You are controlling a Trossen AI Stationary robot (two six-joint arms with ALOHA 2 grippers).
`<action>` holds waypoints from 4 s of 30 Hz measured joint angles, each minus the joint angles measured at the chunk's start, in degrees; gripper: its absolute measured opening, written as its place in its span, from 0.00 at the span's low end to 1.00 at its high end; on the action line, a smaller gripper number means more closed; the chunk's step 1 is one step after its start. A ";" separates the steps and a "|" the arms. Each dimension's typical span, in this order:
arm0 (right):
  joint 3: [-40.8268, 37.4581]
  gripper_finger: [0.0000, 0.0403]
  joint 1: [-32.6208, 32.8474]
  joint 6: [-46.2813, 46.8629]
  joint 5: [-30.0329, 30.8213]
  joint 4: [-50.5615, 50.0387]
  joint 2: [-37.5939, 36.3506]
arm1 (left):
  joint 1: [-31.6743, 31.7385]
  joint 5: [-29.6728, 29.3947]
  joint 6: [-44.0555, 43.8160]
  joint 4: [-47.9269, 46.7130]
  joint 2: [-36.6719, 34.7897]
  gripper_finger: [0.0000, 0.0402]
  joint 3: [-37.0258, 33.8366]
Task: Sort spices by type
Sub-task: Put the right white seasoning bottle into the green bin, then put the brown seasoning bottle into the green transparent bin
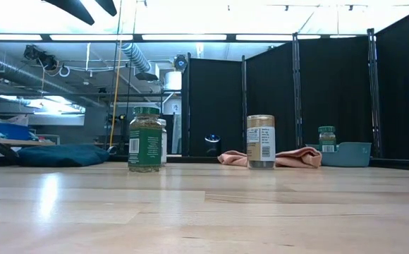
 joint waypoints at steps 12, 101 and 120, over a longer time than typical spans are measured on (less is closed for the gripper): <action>5.61 0.52 1.22 0.75 -1.70 -0.41 11.19 | 0.74 0.05 -0.02 0.18 0.00 0.78 0.00; 5.76 0.73 -66.08 -86.05 21.36 41.35 -1.05 | 1.64 8.90 9.08 2.62 -6.32 0.78 0.00; 2.82 0.74 -80.86 -88.65 8.34 45.58 0.64 | 1.84 11.05 13.16 2.94 -8.22 0.78 -0.02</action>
